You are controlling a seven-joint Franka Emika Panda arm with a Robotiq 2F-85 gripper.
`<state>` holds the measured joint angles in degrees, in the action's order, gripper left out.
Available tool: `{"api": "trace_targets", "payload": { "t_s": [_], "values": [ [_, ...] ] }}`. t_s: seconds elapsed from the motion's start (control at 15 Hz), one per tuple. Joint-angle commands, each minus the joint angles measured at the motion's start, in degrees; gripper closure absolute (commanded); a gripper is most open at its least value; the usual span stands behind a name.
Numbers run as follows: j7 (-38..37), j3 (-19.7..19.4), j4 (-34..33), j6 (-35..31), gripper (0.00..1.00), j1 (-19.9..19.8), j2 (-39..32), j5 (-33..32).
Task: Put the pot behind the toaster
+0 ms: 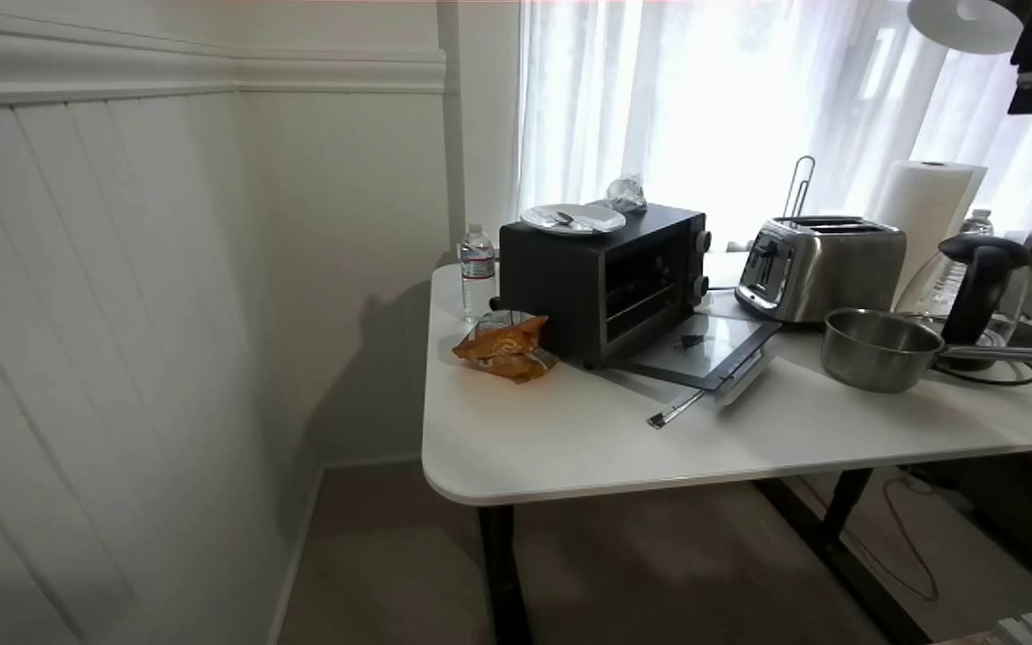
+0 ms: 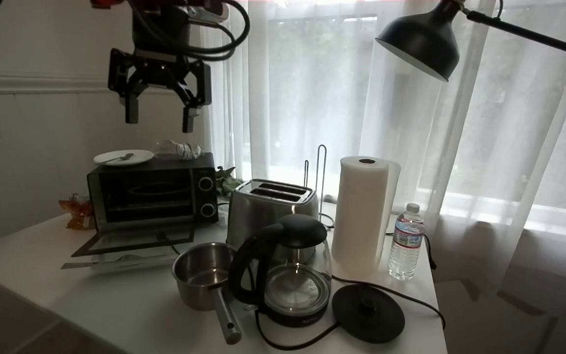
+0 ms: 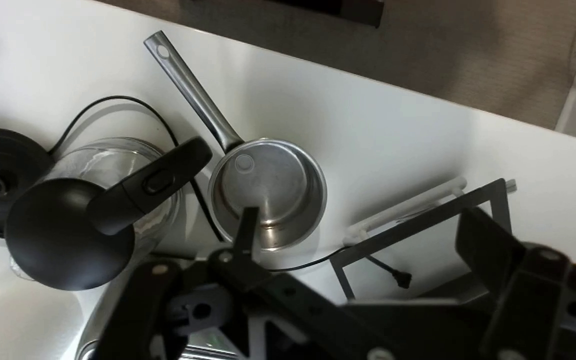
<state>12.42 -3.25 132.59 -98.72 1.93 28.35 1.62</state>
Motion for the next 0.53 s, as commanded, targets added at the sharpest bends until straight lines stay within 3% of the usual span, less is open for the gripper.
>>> {"api": "trace_targets", "payload": {
  "t_s": [0.0, 0.47],
  "values": [
    [5.0, 0.2, 4.3, -5.7, 0.0, 1.7, -0.3, 0.1],
    [-10.0, 5.2, 14.7, -19.1, 0.0, 0.4, -1.3, -1.6]
  ]
}}
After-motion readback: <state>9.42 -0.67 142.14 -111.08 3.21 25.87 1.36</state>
